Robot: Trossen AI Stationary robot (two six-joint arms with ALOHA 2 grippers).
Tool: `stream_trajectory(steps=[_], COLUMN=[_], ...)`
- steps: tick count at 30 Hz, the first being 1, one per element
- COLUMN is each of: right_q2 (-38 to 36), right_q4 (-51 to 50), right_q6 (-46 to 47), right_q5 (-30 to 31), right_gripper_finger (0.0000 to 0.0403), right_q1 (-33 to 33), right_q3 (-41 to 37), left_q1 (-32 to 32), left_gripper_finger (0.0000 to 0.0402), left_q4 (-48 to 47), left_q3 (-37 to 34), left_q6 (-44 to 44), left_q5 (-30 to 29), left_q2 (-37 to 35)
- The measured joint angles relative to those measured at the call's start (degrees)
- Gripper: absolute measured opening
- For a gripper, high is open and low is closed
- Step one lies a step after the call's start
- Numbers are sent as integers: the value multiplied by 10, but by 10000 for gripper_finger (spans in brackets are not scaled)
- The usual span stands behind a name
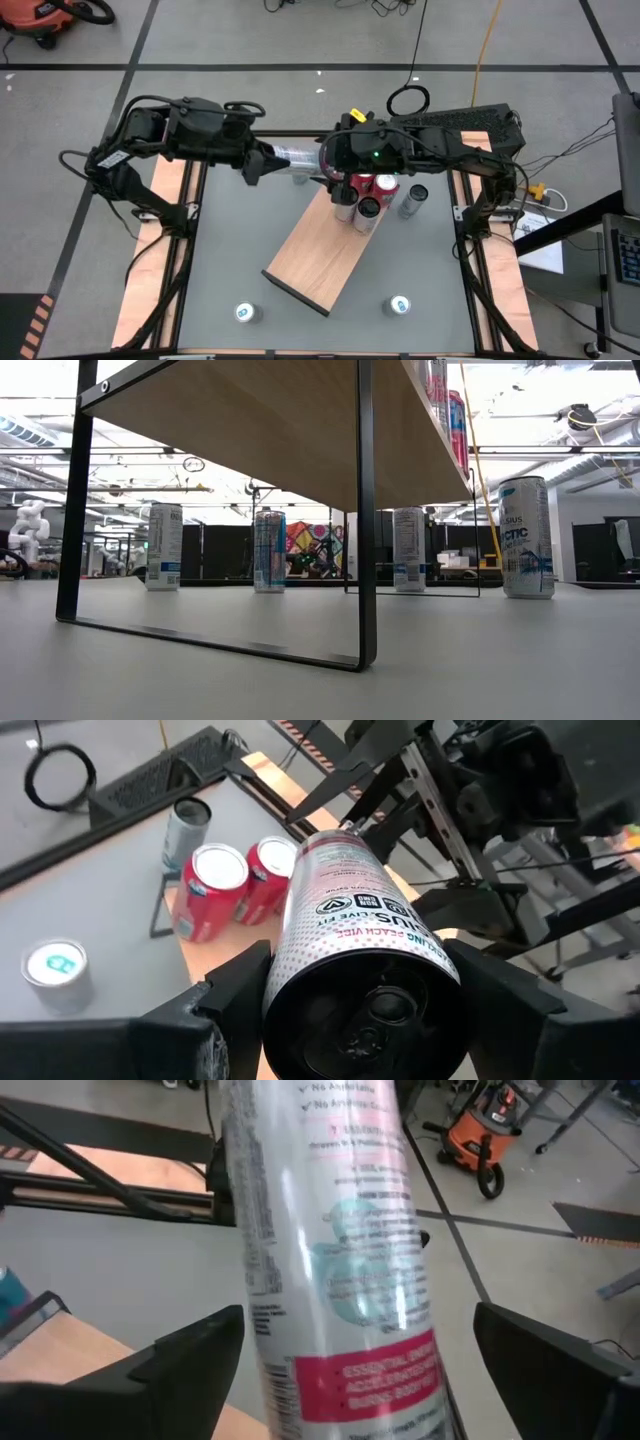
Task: Place canned beverage on shelf
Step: Put the white pink soda can on the shelf aligned with the other white pink soda cans
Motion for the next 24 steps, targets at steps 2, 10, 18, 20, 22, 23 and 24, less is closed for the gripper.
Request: stream_trajectory(steps=[2, 10, 18, 20, 22, 23, 24], right_q2=[0, 0, 0, 0, 0, 0, 0], right_q4=[0, -4, -9, -9, -7, -8, -8], right_q6=[-6, -35, -41, -41, -42, -43, -43], right_q5=[-1, -3, -3, -3, -3, -4, -5], right_gripper_finger=[356, 322, 280, 268, 257, 253, 249], right_q1=[-3, -4, -4, -4, -4, -4, -4], right_q3=[0, 0, 0, 0, 0, 0, 0], left_q1=[0, 0, 1, 1, 1, 1, 1], left_gripper_finger=[251, 251, 251, 251, 251, 251, 251], left_q4=[0, 3, 17, 16, 15, 16, 16], left_q3=[0, 0, 1, 1, 1, 1, 1], left_q6=[-10, -45, -70, -72, -75, -80, -83], left_q5=[3, 8, 13, 15, 17, 17, 19], left_q2=[0, 12, 21, 21, 21, 21, 21])
